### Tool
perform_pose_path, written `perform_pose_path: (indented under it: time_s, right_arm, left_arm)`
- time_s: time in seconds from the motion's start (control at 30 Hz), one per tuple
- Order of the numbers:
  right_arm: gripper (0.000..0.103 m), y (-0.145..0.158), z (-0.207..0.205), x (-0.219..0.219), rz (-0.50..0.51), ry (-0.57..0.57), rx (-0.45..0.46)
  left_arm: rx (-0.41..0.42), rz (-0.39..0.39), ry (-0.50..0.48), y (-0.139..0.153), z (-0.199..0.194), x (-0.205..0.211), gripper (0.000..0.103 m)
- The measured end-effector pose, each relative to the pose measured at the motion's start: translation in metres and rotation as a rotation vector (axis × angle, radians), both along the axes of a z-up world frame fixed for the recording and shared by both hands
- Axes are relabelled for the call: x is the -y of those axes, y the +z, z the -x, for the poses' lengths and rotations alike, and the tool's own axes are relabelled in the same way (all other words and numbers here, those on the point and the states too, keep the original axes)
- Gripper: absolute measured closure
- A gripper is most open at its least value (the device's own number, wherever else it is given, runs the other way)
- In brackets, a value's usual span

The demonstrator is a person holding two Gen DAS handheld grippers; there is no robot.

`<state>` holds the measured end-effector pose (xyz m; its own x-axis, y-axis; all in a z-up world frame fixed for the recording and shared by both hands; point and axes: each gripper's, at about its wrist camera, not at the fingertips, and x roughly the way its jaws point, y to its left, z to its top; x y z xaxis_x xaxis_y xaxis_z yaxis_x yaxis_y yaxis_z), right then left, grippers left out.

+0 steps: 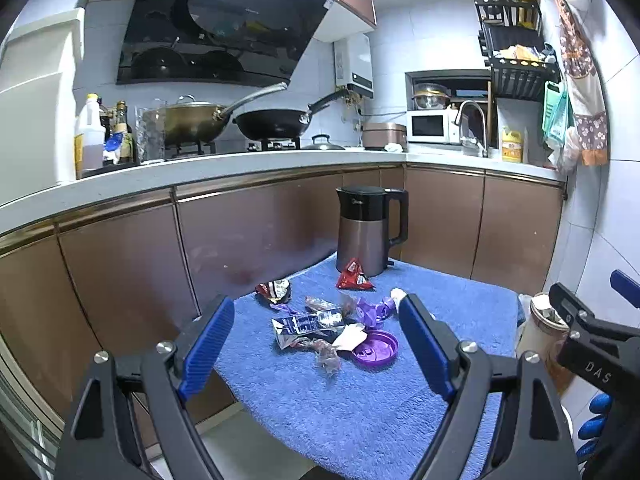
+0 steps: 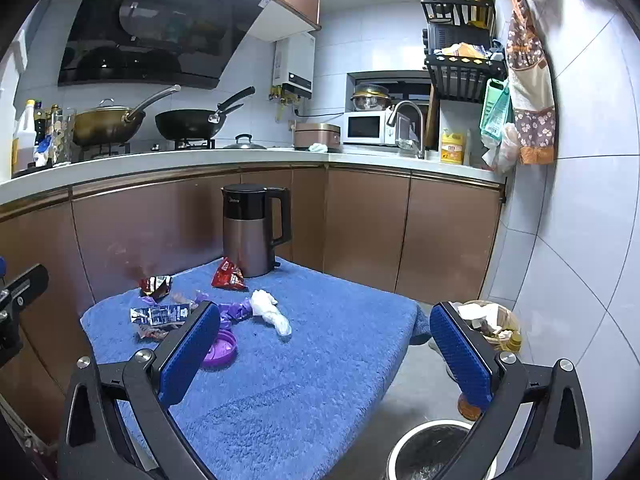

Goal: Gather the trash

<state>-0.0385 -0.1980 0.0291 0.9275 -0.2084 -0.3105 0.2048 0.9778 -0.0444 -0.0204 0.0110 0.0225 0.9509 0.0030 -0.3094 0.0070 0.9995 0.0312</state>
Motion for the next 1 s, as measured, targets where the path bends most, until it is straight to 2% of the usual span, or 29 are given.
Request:
perform_pose_path:
  time_s: [0.63,1.0]
  right_arm:
    - [0.0,-0.016,-0.066,0.009,0.05,0.005,-0.079]
    - [0.0,-0.032,-0.115,0.014,0.046,0.063,-0.151]
  left_arm:
    - [-0.098,-0.008,-0.003,-0.028,-0.076,-0.005,0.019]
    - [-0.203,-0.003,-0.003,-0.062,-0.124,-0.012,0.019]
